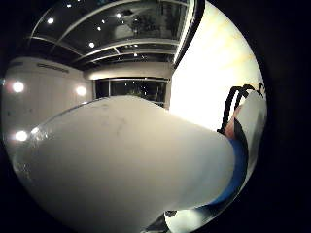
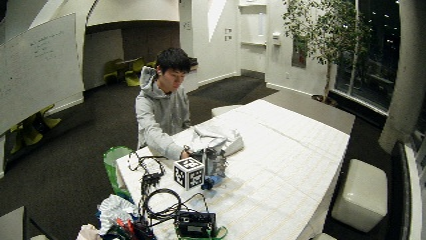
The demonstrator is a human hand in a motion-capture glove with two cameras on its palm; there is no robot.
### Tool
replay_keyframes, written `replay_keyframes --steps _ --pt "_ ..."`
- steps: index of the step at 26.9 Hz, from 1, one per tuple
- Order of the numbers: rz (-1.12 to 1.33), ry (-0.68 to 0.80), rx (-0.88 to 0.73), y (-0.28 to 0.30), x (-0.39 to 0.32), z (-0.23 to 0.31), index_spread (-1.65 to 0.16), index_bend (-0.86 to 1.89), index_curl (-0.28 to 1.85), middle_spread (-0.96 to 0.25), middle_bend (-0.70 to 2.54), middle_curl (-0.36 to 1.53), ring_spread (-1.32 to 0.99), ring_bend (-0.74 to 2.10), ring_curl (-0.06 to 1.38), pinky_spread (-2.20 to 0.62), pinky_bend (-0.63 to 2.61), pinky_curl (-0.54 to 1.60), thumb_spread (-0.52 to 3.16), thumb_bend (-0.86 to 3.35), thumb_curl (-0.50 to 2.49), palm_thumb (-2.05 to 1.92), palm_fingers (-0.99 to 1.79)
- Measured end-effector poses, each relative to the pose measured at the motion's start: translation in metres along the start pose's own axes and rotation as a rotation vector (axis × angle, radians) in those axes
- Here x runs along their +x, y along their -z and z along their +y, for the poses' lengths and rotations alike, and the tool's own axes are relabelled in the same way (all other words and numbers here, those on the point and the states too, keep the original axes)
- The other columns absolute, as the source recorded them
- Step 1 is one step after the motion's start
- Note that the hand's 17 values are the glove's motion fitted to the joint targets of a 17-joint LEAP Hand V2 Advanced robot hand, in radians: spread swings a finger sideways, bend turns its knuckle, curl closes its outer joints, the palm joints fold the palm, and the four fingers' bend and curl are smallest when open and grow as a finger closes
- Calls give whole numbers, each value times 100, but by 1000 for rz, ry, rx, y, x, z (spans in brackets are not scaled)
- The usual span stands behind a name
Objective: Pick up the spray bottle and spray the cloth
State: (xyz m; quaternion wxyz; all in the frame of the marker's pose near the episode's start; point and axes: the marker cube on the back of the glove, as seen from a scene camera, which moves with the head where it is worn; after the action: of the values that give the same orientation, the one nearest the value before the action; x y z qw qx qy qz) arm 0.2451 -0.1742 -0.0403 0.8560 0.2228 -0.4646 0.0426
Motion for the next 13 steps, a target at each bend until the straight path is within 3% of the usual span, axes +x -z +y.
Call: replay_keyframes --steps 6,13 --pt "219 68 -151 -2 -60 23 -20 55 47 -11 64 47 -19 53 43 -25 36 37 13 -4 61 99 142" --pt "634 124 -313 -21 -135 65 -20 56 49 -10 65 48 -19 53 44 -25 37 38 7 -4 64 98 141"
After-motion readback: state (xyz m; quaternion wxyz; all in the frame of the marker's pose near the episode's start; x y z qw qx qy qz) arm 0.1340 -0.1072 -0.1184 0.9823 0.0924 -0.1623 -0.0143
